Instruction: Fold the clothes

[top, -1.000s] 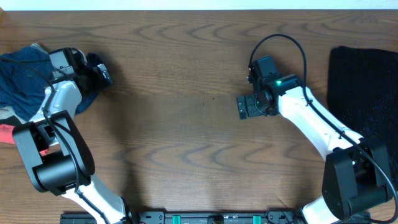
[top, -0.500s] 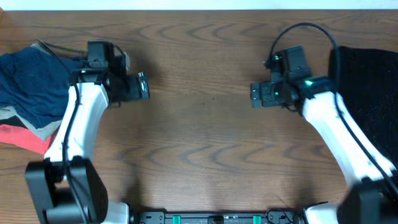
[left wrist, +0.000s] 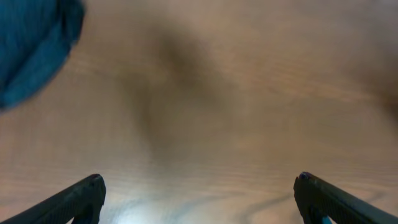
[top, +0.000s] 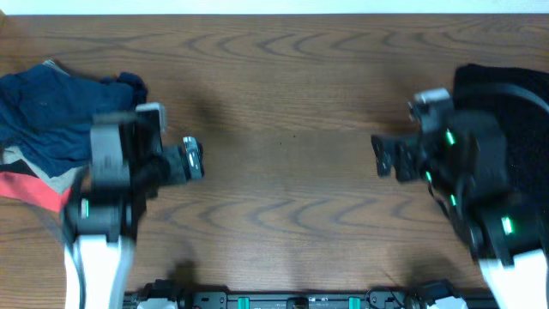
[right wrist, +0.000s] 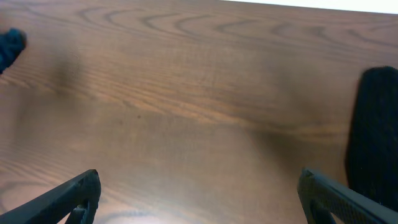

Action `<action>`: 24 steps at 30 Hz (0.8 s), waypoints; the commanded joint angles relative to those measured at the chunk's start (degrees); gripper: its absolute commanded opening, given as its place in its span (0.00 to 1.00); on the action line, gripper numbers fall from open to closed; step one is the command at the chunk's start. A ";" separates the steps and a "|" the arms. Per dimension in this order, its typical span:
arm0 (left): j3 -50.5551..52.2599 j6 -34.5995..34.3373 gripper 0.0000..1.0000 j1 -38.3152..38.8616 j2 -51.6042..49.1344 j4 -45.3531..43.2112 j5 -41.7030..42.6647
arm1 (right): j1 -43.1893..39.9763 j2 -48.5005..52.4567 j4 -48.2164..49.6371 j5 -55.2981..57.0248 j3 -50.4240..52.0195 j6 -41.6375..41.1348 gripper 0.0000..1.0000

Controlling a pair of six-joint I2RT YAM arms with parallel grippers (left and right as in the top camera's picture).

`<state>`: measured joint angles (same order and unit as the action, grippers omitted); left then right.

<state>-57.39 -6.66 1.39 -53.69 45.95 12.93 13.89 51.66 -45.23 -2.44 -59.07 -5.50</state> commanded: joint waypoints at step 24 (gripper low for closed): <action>14.32 -1.11 0.98 2.45 23.78 -4.87 -0.50 | -1.22 -29.86 -21.38 6.51 14.23 -6.47 0.99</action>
<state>-43.31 -7.49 3.55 -30.00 41.10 12.93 13.89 22.33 -66.46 3.46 -45.15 -11.14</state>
